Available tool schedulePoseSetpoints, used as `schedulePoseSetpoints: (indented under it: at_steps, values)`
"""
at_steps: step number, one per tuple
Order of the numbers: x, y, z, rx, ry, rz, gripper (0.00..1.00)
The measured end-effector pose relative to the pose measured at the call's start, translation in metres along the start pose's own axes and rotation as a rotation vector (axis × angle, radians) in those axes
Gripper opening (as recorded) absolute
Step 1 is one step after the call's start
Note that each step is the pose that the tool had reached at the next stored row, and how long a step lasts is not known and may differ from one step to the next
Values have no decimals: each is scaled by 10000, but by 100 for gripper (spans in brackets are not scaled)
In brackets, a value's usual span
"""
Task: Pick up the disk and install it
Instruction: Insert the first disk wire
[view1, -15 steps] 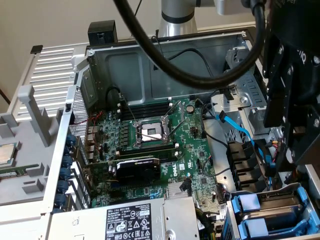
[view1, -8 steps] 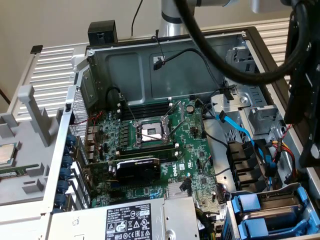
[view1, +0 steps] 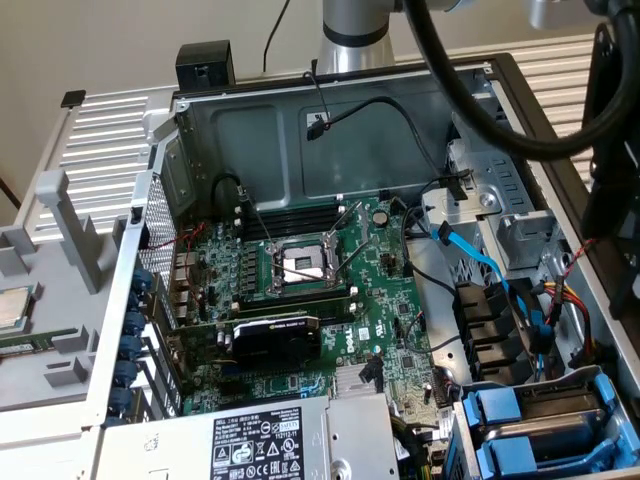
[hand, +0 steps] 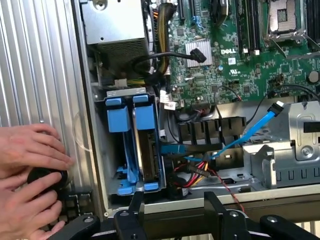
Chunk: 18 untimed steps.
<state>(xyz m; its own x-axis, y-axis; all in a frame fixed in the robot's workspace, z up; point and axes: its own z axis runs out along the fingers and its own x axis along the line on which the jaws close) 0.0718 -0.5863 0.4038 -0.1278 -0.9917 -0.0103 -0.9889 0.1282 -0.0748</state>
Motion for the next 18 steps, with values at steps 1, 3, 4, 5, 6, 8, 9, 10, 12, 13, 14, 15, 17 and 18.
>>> schedulePoseSetpoints:
  at_steps: [1, 3, 4, 5, 6, 8, 9, 10, 12, 13, 14, 15, 17, 18]
  values:
    - [-29, -10, 18, 0, -2, 0, 59]
    - [-64, -30, 52, 0, -1, 8, 59]
    - [-68, -37, 73, 1, 0, 43, 59]
    - [-68, -40, 90, 1, 6, 152, 59]
    - [-68, -39, 104, 3, 18, 277, 59]
    - [-68, -37, 139, 6, 44, 644, 59]
    - [-68, -36, 156, 8, 55, 821, 59]
    - [-68, -35, 171, 9, 68, 1000, 59]
    - [-79, -31, 207, 11, 80, 1203, 59]
    - [-103, -26, 226, 11, 78, 1207, 59]
    - [-131, -20, 243, 11, 79, 1208, 59]
    - [-152, -17, 260, 11, 80, 1211, 59]
    - [-160, -12, 297, 12, 84, 1328, 59]
    - [-161, -10, 312, 13, 94, 1445, 59]
